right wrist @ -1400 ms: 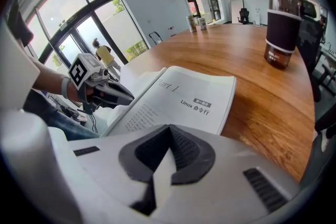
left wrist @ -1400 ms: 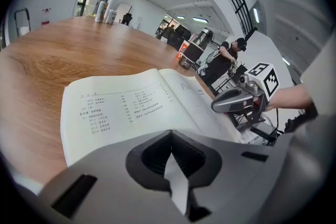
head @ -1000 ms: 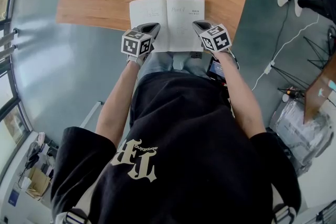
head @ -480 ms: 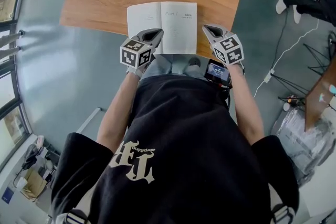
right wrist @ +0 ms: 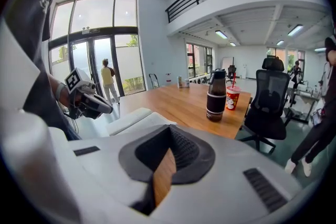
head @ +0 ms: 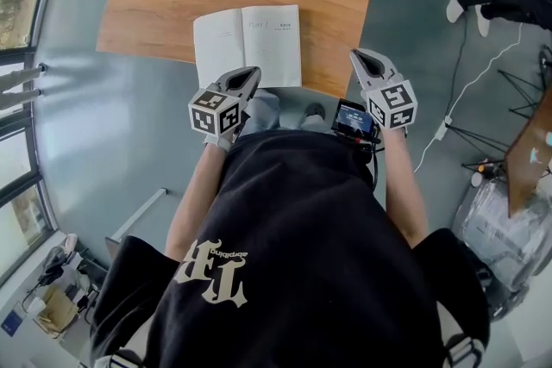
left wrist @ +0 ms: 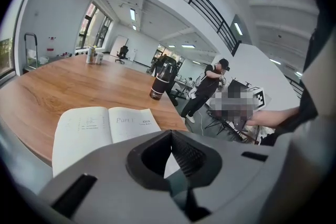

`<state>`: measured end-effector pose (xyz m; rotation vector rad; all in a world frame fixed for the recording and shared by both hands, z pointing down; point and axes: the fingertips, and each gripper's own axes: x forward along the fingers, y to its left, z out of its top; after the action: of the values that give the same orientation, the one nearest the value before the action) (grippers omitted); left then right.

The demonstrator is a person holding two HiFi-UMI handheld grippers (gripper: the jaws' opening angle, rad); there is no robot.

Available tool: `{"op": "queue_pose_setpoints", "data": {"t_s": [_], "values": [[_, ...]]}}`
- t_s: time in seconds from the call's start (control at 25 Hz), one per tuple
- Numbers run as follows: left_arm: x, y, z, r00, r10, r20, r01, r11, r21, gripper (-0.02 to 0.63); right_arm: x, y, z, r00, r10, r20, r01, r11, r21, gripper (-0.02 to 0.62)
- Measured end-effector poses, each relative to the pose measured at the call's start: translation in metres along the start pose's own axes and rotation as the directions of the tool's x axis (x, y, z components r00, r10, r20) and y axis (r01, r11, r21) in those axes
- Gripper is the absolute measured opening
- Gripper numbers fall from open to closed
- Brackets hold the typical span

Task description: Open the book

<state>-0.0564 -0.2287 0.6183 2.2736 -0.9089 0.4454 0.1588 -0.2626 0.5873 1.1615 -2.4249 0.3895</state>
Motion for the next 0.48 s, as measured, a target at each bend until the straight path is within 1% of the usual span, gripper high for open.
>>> {"op": "queue_pose_setpoints", "data": {"t_s": [0.24, 0.36, 0.48], "values": [[0.003, -0.042, -0.004, 0.999, 0.014, 0.043, -0.014, 1.000, 0.002, 0.008, -0.043, -0.013, -0.010, 1.000, -0.006, 0.026, 0.006, 1.000, -0.002, -0.011], [0.003, -0.063, -0.005, 0.997, 0.018, 0.081, -0.016, 1.000, -0.025, 0.008, -0.057, -0.015, -0.014, 0.999, 0.012, 0.040, -0.012, 1.000, -0.006, -0.011], [0.002, -0.084, -0.008, 0.993, 0.030, 0.114, -0.026, 0.999, -0.042, 0.008, -0.066, -0.015, -0.021, 0.998, 0.047, 0.047, -0.046, 0.999, -0.015, -0.011]]}}
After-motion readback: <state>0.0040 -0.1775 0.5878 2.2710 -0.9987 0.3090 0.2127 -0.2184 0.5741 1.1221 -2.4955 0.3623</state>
